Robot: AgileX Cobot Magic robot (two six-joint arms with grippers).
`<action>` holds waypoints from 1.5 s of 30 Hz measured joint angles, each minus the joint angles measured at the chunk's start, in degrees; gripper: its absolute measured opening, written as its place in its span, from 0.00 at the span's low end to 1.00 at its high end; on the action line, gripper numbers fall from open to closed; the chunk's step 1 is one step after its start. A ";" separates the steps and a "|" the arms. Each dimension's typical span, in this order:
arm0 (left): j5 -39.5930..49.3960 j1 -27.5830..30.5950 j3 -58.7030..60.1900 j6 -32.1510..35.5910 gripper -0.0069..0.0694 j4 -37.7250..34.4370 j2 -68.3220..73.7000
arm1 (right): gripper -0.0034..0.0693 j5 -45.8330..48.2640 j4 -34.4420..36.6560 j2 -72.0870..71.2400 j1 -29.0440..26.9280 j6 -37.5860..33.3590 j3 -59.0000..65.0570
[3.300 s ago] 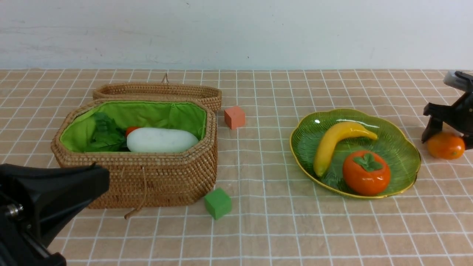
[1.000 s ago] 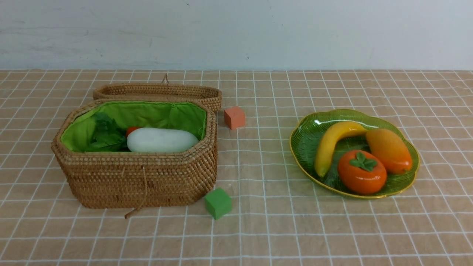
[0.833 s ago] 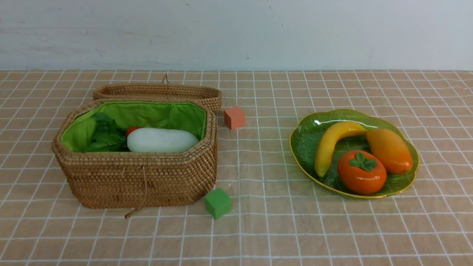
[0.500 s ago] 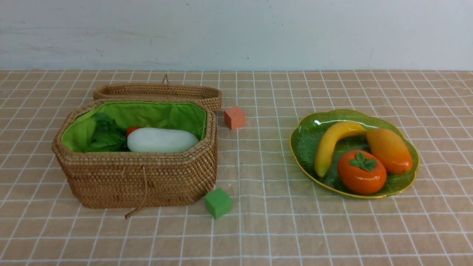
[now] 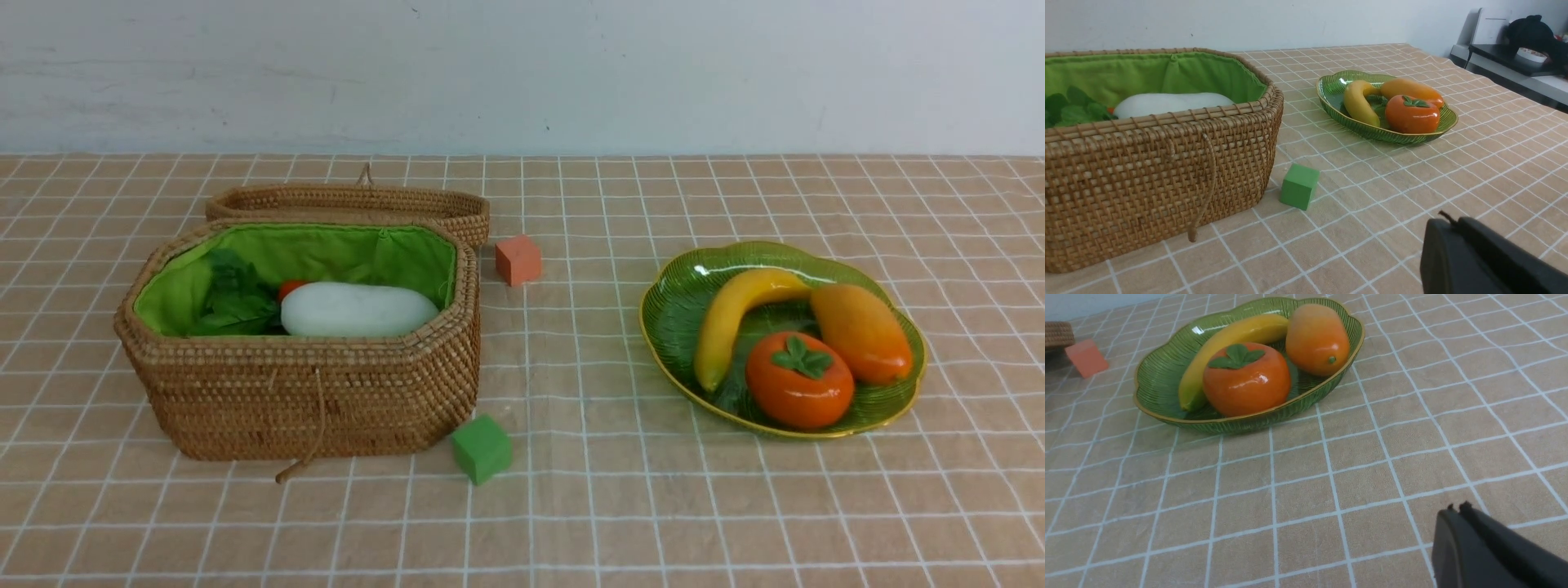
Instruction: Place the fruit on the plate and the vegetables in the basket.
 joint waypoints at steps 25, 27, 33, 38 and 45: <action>-5.46 26.98 3.85 12.60 0.07 -13.81 0.00 | 0.02 0.05 0.12 0.00 0.00 0.00 0.00; -8.32 31.16 7.15 15.72 0.07 -18.28 0.00 | 0.02 0.05 0.12 0.00 0.00 0.00 0.00; 0.19 35.67 10.70 17.15 0.07 -22.73 0.00 | 0.03 0.05 0.17 0.00 0.00 0.00 0.00; 0.72 35.77 10.84 15.76 0.07 -22.98 0.00 | 0.03 0.05 0.23 0.00 0.00 -0.04 0.00; 0.72 35.77 10.84 15.49 0.07 -22.98 0.00 | 0.04 0.05 0.23 0.00 0.00 -0.04 0.00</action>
